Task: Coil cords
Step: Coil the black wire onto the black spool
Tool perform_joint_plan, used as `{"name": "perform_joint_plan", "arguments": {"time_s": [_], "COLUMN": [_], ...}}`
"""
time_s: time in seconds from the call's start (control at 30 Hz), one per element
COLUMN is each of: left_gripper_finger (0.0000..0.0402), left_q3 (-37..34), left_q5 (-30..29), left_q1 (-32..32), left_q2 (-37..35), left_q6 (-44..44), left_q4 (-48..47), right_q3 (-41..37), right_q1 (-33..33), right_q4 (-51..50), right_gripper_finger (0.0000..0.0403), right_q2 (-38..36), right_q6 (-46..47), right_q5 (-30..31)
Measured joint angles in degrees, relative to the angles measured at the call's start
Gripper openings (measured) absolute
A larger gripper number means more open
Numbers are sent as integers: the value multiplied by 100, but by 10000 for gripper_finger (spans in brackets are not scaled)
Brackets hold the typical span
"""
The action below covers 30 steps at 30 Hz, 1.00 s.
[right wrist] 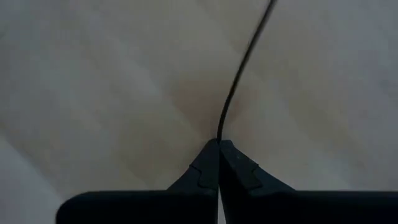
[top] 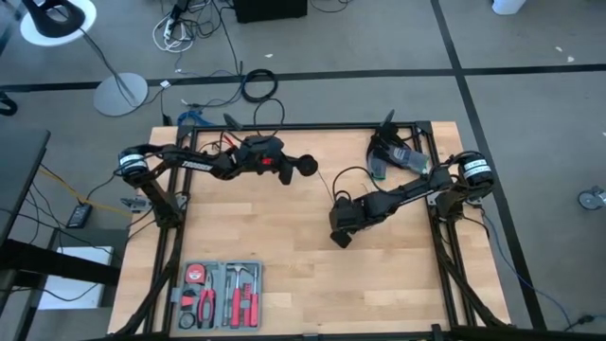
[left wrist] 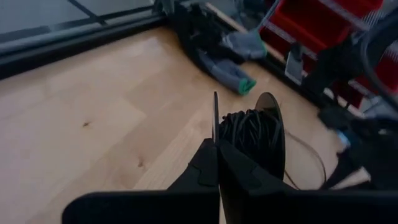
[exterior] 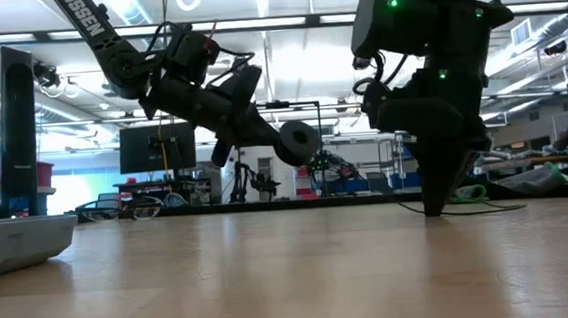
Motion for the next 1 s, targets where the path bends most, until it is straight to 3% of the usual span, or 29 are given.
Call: {"name": "perform_joint_plan", "arguments": {"time_s": [0.37,0.57,1.0], "left_gripper_finger": [0,0,0], "left_q3": [-2,-2,-1], "left_q5": [23,-63,-154], "left_q1": [222,152,121], "left_q2": [4,4,4], "left_q6": [-331,-320,-57], "left_q4": [589,554,55], "right_q3": [-13,-13,-11], "right_q1": [-235,-678,-1114], "right_q4": [1416,2932,3824], "right_gripper_finger": [0,0,0], "right_q2": [59,57,45], "right_q6": [-674,-1605,-2391], "right_q5": [-936,-961,-877]}}
